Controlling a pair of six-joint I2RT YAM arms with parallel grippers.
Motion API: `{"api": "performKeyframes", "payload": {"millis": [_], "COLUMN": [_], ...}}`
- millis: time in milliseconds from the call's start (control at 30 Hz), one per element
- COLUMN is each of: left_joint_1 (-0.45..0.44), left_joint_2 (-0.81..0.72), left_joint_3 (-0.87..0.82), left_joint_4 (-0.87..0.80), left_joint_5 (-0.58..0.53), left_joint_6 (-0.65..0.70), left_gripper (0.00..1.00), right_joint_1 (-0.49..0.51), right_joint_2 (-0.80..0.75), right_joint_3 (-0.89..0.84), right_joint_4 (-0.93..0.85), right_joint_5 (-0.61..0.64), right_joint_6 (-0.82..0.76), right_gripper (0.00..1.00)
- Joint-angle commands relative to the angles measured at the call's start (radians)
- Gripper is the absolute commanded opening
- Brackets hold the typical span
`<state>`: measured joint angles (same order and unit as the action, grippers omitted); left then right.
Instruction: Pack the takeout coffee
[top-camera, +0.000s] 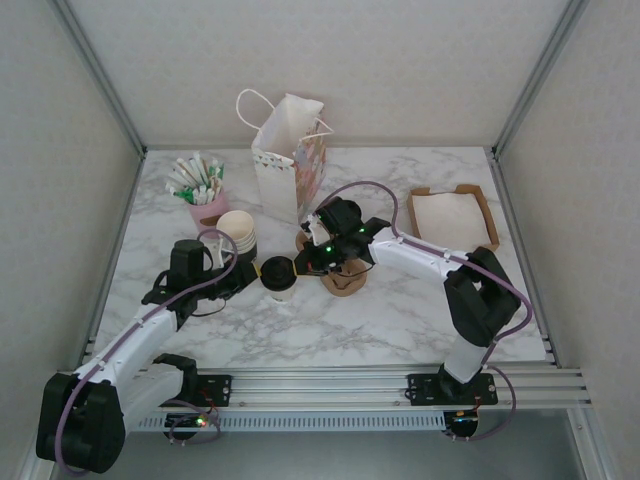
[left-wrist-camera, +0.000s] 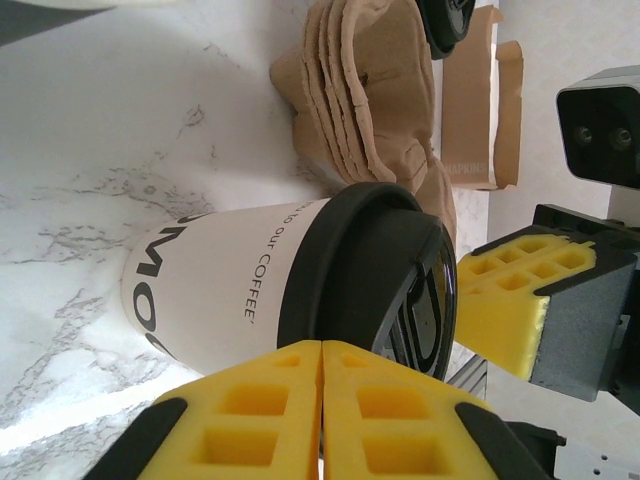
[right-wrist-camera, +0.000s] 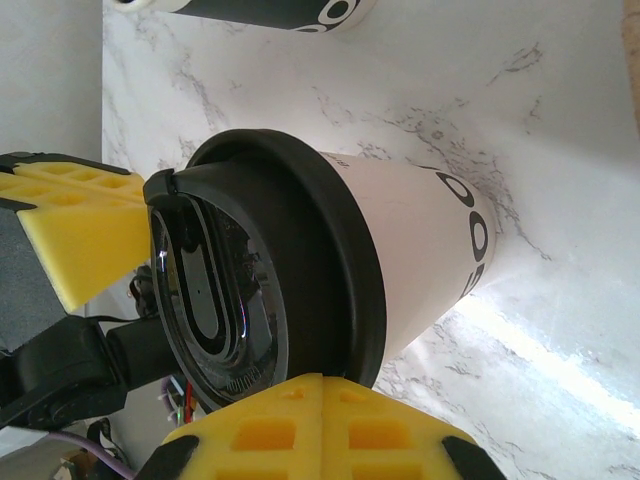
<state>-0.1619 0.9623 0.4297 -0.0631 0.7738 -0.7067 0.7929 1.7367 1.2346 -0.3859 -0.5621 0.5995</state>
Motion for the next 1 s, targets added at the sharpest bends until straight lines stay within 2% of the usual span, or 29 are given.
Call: {"api": "performKeyframes", "payload": {"millis": [0, 567, 967], "left_joint_1": [-0.005, -0.002, 0.017], "left_joint_2": [-0.005, -0.054, -0.105], "left_joint_3": [-0.022, -0.041, 0.049], "left_joint_4": [-0.020, -0.061, -0.137], "left_joint_5": [-0.029, -0.110, -0.158], "left_joint_6": [0.016, 0.008, 0.009], "left_gripper": [0.10, 0.09, 0.12], "right_joint_1": [0.019, 0.029, 0.029], "right_joint_2": [0.046, 0.121, 0.016], "right_joint_3": [0.024, 0.099, 0.143], "right_joint_4": [-0.007, -0.020, -0.094], "right_joint_5": [0.010, 0.005, 0.055], "right_joint_6": [0.003, -0.006, -0.030], "right_gripper": [0.00, 0.00, 0.00]}}
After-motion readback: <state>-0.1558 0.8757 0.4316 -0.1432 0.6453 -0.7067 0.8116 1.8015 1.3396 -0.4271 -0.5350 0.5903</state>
